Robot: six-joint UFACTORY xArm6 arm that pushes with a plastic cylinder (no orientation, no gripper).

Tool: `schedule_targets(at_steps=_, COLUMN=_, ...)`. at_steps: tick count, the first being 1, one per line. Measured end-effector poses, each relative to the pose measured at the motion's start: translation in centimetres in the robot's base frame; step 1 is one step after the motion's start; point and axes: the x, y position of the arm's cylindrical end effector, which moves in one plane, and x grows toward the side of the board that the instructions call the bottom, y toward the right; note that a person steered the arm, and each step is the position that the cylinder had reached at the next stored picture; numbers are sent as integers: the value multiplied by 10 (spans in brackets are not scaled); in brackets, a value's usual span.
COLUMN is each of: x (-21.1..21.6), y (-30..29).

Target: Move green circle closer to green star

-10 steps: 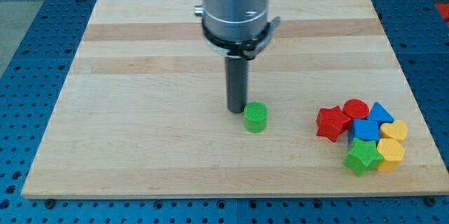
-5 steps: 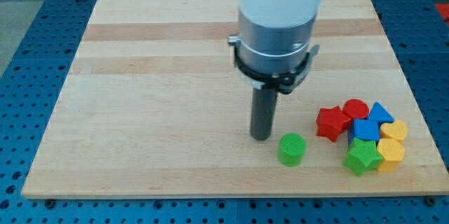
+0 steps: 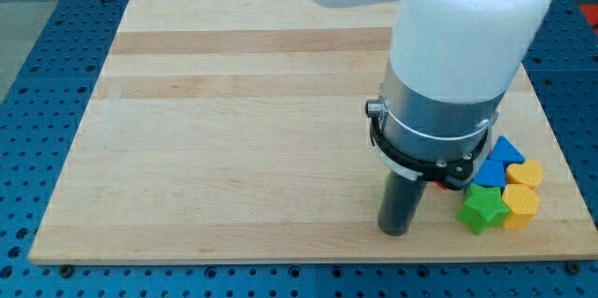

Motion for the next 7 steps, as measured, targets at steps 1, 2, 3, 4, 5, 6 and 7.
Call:
schedule_targets(at_steps=1, x=3, y=-15)
schedule_targets(at_steps=2, x=-8, y=-54)
schedule_targets(at_steps=3, x=-36, y=-66)
schedule_targets(at_steps=4, x=-46, y=-55)
schedule_targets(at_steps=5, x=-46, y=-29)
schedule_targets(at_steps=6, x=-46, y=2)
schedule_targets(at_steps=7, x=-46, y=30)
